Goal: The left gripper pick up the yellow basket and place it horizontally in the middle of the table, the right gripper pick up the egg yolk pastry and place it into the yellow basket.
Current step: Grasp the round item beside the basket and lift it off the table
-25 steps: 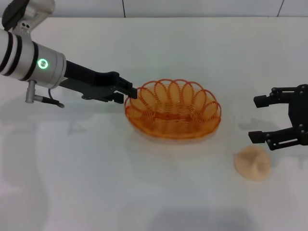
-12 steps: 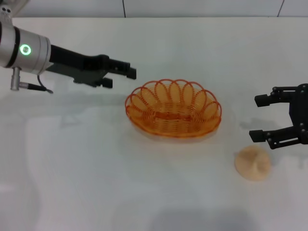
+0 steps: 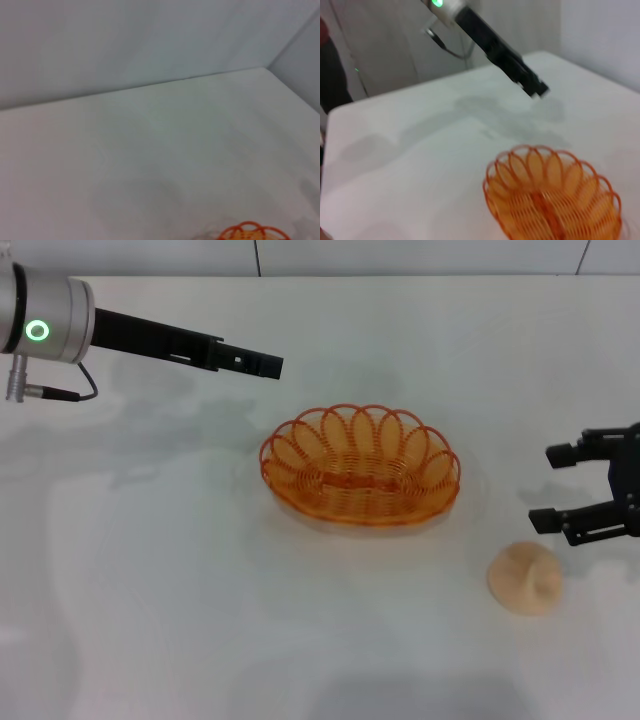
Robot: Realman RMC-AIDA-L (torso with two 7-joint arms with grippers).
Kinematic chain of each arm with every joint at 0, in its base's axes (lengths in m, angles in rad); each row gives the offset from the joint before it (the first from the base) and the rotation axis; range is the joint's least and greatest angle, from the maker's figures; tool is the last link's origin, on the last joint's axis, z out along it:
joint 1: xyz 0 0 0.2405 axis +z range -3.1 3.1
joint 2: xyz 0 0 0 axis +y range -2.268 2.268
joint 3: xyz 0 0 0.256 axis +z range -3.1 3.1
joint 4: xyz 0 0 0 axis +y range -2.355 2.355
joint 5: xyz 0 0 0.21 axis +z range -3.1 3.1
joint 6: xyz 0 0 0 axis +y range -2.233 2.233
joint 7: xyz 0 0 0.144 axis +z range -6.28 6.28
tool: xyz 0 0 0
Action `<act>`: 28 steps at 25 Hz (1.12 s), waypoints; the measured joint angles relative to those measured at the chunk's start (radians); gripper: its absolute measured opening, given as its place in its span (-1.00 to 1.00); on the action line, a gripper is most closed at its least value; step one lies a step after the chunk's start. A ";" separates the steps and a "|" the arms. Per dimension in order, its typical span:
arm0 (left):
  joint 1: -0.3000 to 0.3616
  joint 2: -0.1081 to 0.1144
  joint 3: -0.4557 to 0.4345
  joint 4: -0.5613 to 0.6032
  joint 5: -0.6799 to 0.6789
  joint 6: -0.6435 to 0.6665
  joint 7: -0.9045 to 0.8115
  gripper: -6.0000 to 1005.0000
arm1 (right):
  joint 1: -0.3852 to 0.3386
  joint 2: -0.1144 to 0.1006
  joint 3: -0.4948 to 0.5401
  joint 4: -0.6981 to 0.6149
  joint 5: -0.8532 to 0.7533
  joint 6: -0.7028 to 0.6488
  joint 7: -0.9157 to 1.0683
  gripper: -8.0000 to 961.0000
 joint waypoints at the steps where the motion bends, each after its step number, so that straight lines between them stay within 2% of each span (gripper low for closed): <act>1: 0.004 0.000 0.000 0.002 -0.001 0.000 0.079 0.77 | 0.005 0.000 -0.001 -0.002 -0.027 0.001 0.022 0.78; 3: 0.010 0.001 0.000 0.008 0.000 0.001 0.114 0.77 | 0.021 0.002 -0.007 -0.012 -0.098 0.001 0.091 0.78; 8: 0.039 -0.001 0.009 0.063 0.001 0.036 0.220 0.77 | 0.037 0.003 -0.018 -0.023 -0.159 -0.002 0.170 0.78; 13: 0.063 -0.010 0.010 0.108 -0.006 0.068 0.306 0.77 | 0.063 0.005 -0.073 -0.031 -0.216 0.018 0.274 0.78; 22: 0.073 -0.017 0.010 0.110 -0.022 0.081 0.358 0.77 | 0.071 0.008 -0.211 -0.035 -0.231 0.109 0.382 0.78; 28: 0.074 -0.018 0.011 0.110 -0.026 0.106 0.376 0.77 | 0.063 0.008 -0.269 -0.035 -0.232 0.153 0.420 0.78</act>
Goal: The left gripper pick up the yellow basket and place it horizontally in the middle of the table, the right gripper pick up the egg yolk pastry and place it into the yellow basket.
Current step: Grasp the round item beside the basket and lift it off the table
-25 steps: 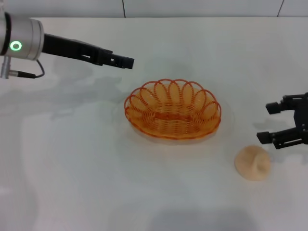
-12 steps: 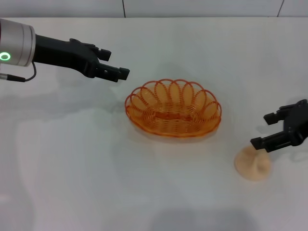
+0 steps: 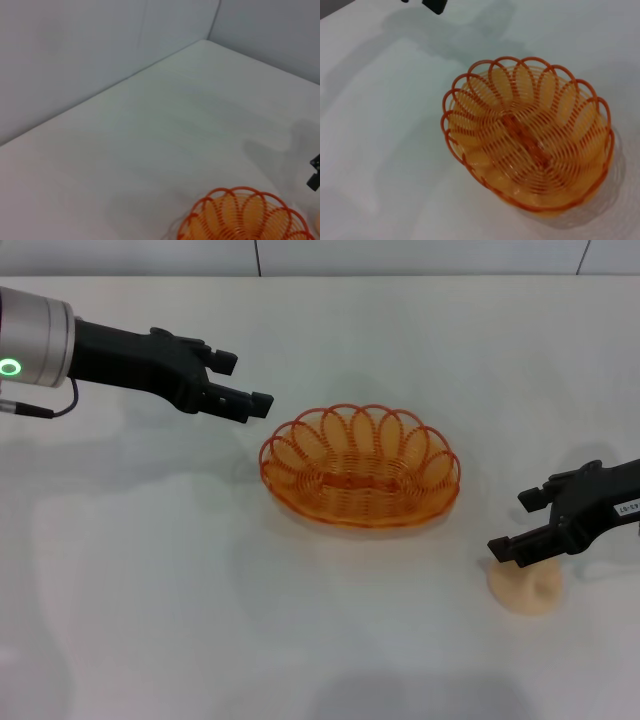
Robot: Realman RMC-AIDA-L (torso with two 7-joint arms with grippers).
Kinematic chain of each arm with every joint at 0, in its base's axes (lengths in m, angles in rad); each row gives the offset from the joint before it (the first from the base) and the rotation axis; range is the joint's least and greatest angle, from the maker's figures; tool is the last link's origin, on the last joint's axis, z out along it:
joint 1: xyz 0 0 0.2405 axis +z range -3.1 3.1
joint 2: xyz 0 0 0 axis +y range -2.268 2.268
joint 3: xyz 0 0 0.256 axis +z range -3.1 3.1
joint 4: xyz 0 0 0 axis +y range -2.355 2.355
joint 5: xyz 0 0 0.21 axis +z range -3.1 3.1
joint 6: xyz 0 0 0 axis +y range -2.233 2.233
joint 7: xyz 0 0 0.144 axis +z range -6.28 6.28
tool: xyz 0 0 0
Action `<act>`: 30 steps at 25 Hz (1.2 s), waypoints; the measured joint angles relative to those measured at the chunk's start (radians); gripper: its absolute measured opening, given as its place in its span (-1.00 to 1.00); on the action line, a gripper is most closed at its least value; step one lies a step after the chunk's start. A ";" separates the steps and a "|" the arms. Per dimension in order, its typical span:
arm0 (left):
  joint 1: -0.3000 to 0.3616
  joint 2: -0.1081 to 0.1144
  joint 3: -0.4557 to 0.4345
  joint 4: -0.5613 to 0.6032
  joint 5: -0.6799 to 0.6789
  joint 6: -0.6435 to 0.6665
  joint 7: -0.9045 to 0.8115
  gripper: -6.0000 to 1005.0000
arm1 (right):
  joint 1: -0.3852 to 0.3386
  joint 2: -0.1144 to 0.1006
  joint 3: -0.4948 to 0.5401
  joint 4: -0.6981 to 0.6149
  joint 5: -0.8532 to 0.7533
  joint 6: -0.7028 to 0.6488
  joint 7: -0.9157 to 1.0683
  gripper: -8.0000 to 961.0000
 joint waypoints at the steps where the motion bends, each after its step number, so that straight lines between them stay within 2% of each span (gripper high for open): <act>1: 0.000 0.000 0.000 0.000 -0.001 0.006 0.004 0.77 | -0.002 0.000 -0.003 0.000 -0.001 0.001 0.006 0.78; 13: 0.001 -0.003 0.000 -0.006 -0.001 0.013 0.014 0.77 | -0.016 -0.004 0.014 -0.036 -0.030 -0.030 0.049 0.78; 22: 0.001 -0.014 -0.006 -0.006 -0.006 -0.002 0.009 0.77 | -0.008 -0.004 0.037 -0.053 -0.063 -0.102 0.091 0.78; 30: 0.001 -0.021 -0.006 -0.008 -0.011 -0.006 0.009 0.77 | -0.008 -0.003 0.027 -0.057 -0.069 -0.093 0.101 0.78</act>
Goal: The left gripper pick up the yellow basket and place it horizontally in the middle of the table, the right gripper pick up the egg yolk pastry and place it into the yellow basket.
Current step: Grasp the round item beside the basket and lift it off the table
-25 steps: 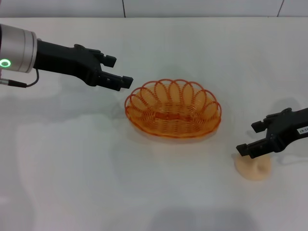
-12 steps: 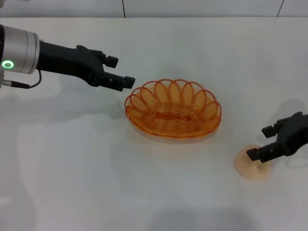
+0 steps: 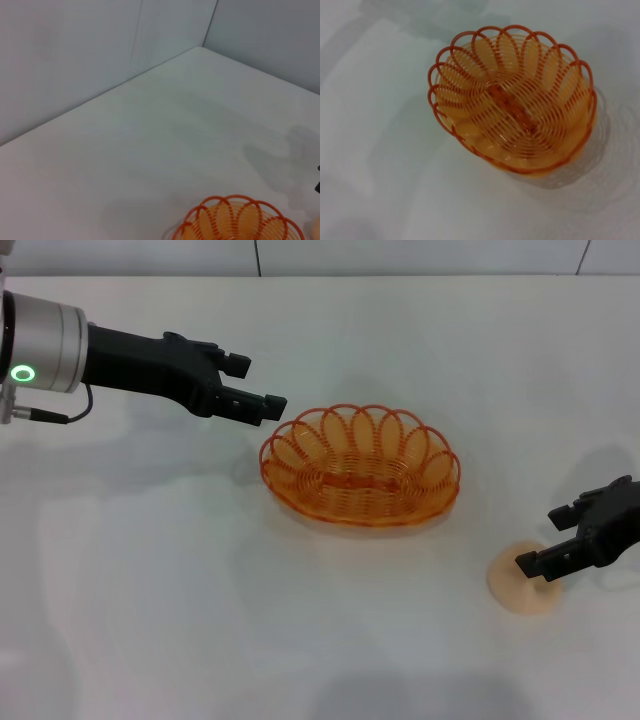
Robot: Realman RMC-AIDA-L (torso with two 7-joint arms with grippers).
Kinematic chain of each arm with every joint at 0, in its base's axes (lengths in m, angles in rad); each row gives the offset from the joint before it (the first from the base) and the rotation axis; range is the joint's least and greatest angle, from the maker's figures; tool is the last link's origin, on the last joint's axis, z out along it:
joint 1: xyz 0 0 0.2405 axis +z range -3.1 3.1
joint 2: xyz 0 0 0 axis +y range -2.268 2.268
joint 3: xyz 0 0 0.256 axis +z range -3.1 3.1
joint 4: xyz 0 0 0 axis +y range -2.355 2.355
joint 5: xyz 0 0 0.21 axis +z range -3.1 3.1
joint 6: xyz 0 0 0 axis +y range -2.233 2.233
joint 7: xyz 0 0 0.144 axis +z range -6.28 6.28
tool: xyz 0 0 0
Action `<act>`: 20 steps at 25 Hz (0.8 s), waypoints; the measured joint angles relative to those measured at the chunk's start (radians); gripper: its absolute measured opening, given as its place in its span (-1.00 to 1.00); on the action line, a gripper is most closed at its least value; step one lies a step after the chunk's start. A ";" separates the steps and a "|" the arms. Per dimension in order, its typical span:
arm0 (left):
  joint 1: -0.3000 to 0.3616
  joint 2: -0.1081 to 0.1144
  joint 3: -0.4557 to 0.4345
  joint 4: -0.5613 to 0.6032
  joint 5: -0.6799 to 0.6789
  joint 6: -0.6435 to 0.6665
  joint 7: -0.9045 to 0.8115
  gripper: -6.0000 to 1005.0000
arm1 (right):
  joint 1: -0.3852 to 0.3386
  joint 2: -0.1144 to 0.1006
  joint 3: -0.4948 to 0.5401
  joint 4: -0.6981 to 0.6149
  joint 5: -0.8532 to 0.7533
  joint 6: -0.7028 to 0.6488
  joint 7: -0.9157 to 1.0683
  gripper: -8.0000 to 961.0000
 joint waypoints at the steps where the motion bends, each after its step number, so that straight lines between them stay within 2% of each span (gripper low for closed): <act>1: 0.000 -0.001 0.000 0.000 0.000 -0.002 0.000 0.77 | 0.000 0.000 -0.003 0.003 -0.003 0.002 -0.001 0.78; 20: 0.000 -0.007 0.002 0.000 0.000 -0.020 -0.002 0.77 | 0.000 0.003 -0.060 0.034 -0.026 0.039 -0.006 0.77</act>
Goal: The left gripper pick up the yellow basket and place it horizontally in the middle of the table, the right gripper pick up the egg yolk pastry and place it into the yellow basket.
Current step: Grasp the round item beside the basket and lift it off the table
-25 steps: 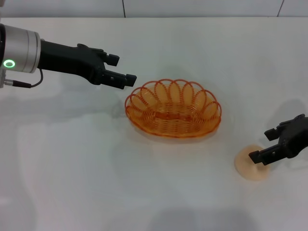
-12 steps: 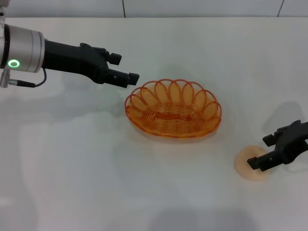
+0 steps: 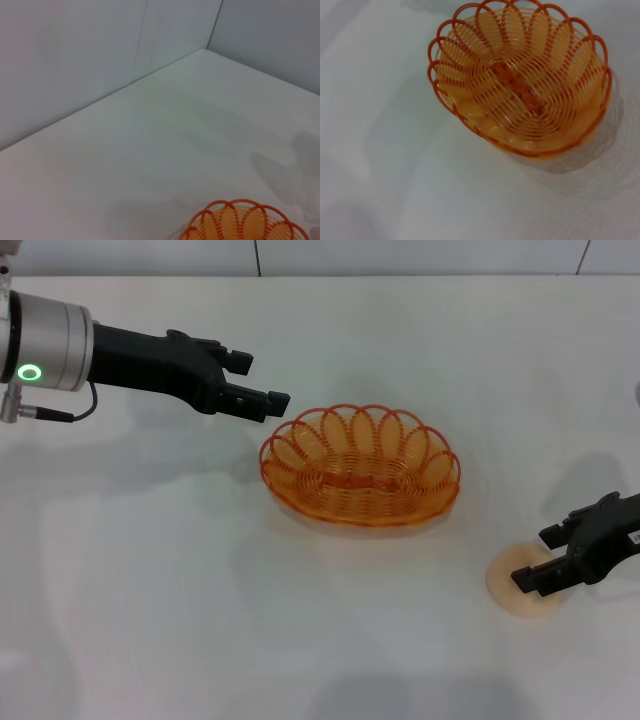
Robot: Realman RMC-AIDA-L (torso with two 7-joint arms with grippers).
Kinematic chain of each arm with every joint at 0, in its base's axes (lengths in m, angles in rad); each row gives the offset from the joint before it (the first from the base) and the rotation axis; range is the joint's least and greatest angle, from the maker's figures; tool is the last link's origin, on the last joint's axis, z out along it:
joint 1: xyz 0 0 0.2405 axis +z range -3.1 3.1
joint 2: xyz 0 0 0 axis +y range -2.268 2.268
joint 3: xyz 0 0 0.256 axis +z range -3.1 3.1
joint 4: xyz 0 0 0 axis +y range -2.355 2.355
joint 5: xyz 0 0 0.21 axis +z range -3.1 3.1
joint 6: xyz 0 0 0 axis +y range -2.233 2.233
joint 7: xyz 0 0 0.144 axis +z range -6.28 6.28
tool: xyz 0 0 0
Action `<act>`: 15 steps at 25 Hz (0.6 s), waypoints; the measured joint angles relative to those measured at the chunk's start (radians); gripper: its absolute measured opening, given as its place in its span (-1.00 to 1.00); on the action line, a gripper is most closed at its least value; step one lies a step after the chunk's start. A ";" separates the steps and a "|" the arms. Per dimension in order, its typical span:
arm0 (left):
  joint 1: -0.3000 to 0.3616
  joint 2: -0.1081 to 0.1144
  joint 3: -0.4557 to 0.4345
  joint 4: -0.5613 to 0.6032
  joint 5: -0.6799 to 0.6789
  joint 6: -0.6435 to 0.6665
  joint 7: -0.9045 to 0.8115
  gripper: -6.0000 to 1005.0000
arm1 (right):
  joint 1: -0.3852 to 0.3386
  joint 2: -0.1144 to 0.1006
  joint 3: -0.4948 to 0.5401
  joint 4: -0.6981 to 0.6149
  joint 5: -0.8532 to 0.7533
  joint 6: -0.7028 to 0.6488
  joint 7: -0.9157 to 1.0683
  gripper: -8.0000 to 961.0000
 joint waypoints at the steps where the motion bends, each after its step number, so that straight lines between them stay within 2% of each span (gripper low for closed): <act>1: 0.000 0.000 0.000 0.000 0.000 0.000 0.000 0.77 | 0.000 0.000 0.000 0.000 0.000 0.000 0.000 0.77; 3: 0.000 0.000 0.000 0.000 0.000 0.000 0.000 0.77 | 0.000 0.000 -0.001 0.001 0.000 0.000 -0.001 0.77; 6: 0.001 0.000 0.002 0.000 0.000 0.000 0.000 0.77 | 0.000 -0.001 -0.005 0.003 0.000 0.000 -0.001 0.50; 15: 0.001 0.000 0.001 0.000 0.000 -0.001 0.001 0.77 | 0.006 -0.002 -0.013 0.008 0.000 -0.009 -0.002 -0.11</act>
